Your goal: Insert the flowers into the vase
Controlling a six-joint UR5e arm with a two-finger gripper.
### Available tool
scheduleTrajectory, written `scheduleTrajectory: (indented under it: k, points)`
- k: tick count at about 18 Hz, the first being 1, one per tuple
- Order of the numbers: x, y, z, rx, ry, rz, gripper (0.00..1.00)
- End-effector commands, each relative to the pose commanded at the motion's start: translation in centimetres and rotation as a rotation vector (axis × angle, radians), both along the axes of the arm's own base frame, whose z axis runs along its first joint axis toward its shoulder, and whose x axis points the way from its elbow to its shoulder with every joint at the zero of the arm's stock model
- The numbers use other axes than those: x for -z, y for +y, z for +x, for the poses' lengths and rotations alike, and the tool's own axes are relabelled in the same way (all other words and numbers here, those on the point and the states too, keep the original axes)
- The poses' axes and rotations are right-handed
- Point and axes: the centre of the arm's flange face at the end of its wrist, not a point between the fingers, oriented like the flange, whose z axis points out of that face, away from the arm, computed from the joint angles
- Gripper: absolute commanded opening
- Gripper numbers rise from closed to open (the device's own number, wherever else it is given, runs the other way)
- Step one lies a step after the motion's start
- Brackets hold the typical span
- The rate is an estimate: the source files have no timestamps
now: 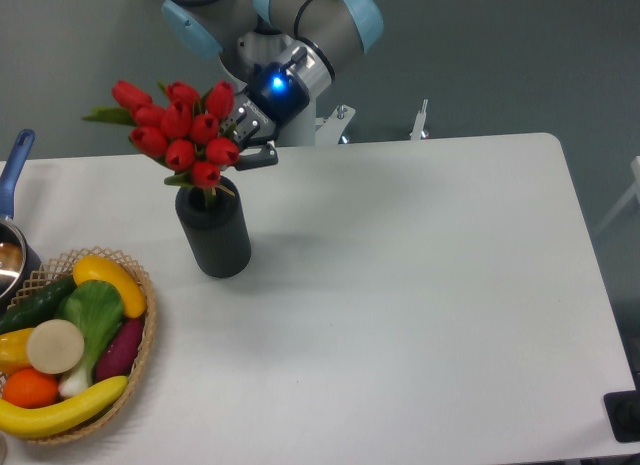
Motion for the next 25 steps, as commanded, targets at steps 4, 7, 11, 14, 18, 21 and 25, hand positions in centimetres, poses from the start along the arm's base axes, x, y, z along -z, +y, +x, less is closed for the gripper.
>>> scheduleTrajectory:
  k: [4, 7, 11, 14, 18, 21, 25]
  points:
    - [0.6, -0.1, 0.1, 0.001, -0.013, -0.006, 0.39]
    - [0.9, 0.0, 0.1, 0.001, -0.018, -0.009, 0.50]
    - [1.0, -0.1, 0.1, 0.004, 0.000, -0.012, 0.53]
    - [1.4, -0.2, 0.3, 0.009, 0.012, -0.012, 0.61]
    - [1.4, -0.2, 0.3, 0.008, 0.012, -0.012, 0.66]
    - [1.6, -0.6, 0.5, -0.001, 0.003, -0.014, 0.85]
    - [0.8, -1.3, -1.1, -0.041, 0.014, -0.008, 1.00]
